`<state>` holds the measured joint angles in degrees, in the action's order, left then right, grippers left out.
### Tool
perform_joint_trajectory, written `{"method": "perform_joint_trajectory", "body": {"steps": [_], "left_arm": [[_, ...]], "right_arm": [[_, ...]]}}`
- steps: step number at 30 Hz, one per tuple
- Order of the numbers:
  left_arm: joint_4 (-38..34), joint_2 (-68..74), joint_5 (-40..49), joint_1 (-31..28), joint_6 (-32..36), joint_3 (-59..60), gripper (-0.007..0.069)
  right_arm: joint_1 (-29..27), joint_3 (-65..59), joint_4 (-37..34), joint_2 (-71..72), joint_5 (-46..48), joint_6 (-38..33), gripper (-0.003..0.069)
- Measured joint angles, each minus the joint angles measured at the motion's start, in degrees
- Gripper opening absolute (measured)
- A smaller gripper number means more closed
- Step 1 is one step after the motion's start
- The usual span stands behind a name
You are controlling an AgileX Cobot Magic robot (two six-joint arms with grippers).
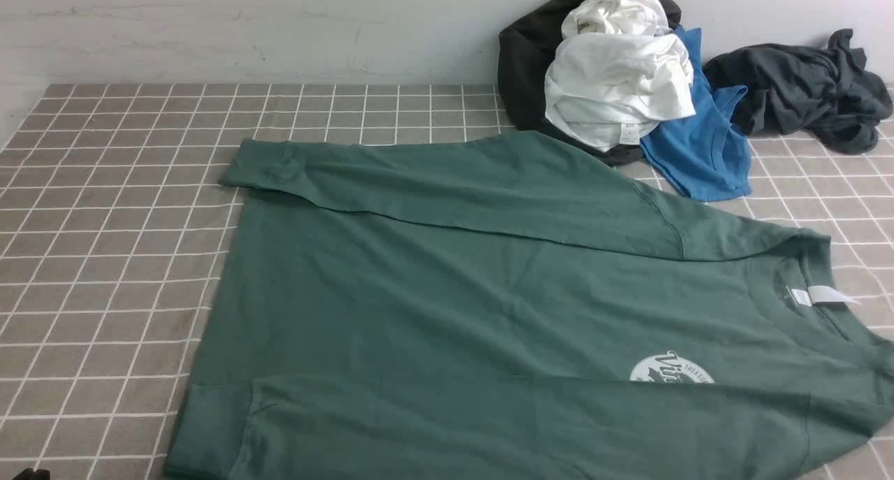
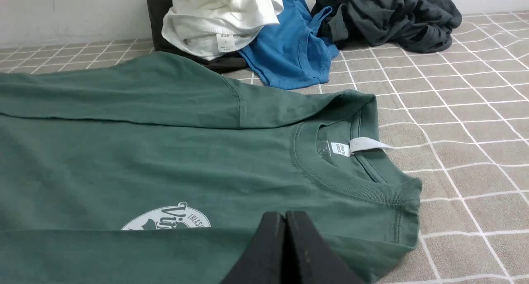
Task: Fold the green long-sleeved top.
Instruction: Use the left arm to clamp the cuff closest to it
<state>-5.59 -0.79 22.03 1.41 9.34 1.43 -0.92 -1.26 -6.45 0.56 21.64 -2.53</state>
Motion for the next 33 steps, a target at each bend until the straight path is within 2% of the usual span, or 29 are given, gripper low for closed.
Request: {"method": "perform_joint_trajectory", "body": {"steps": [33], "left_arm": [[0.2,0.0,-1.06,0.0,0.3,0.0,-0.0008]], "right_arm": [[0.0,0.0,0.0,0.0,0.0,0.0,-0.0011]]}}
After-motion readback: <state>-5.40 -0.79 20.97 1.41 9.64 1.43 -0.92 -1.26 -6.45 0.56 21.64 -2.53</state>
